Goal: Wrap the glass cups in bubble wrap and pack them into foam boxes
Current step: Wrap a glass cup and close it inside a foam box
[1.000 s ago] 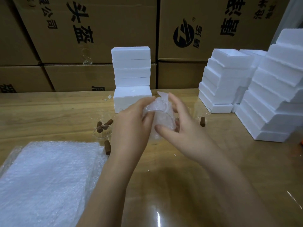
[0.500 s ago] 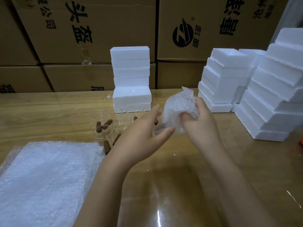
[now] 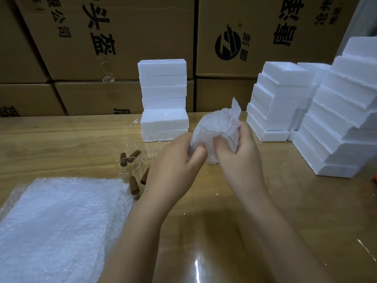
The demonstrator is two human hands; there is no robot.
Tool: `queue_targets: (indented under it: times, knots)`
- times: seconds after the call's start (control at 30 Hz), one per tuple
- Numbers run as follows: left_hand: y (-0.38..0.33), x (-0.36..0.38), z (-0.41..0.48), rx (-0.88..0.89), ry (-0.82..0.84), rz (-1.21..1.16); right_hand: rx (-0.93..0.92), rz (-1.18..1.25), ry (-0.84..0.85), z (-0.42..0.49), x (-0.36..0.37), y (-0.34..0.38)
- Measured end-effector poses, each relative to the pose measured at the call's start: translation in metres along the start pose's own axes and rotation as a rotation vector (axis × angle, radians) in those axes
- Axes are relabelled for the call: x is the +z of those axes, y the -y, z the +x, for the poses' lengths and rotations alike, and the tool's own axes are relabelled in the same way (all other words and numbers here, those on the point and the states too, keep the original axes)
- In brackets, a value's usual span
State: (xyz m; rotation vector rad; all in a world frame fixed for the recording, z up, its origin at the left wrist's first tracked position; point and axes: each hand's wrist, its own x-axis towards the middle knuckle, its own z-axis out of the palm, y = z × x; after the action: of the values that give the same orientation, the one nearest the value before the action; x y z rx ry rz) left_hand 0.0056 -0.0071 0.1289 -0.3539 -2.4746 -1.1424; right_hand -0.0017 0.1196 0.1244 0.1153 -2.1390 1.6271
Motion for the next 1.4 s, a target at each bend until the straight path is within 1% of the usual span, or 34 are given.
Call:
queue_targets:
  times: [0.13,0.27,0.43,0.57,0.63,0.67,0.73,0.77,0.83,0.93,1.03,1.13,1.3,1.4]
  knots:
    - [0.003,0.001,0.001,-0.038,-0.064,0.072,-0.037,0.028,-0.041,-0.008,0.009,0.001]
    - [0.005,0.001,0.003,-0.044,-0.103,0.135,0.017,0.03,-0.007,-0.01,0.015,0.0]
    - [0.009,-0.007,0.004,-0.07,-0.035,0.032,-0.02,-0.006,0.023,-0.014,0.018,0.002]
    - [0.011,-0.011,0.005,-0.094,-0.084,0.07,-0.029,-0.02,0.056,-0.017,0.022,0.004]
    - [0.011,-0.011,0.005,-0.097,-0.123,0.179,-0.011,-0.057,0.096,-0.016,0.021,0.004]
    - [0.011,-0.011,0.005,-0.087,-0.149,0.274,-0.015,-0.07,0.115,-0.015,0.019,0.004]
    - [0.011,-0.011,0.004,-0.017,-0.206,0.483,-0.057,-0.089,0.142,-0.014,0.016,0.005]
    - [0.01,-0.011,0.003,0.037,-0.224,0.55,-0.078,-0.113,0.148,-0.014,0.015,0.006]
    - [0.007,-0.011,0.002,0.13,-0.219,0.622,-0.12,-0.182,0.134,-0.012,0.013,0.006]
    - [0.002,-0.012,0.002,0.228,-0.239,0.679,-0.186,-0.35,0.072,-0.009,0.011,0.001]
    - [-0.006,-0.008,0.0,0.252,-0.234,0.695,-0.232,-0.456,0.007,-0.006,0.007,-0.003]
    - [-0.009,-0.001,-0.001,0.247,-0.236,0.67,-0.204,-0.513,-0.008,-0.002,0.0,-0.003]
    - [0.0,0.004,-0.001,0.118,-0.12,0.589,-0.179,-0.607,0.054,0.002,-0.009,0.002]
    - [0.004,0.004,-0.001,0.1,-0.016,0.48,-0.216,-0.681,0.134,0.0,-0.007,0.004]
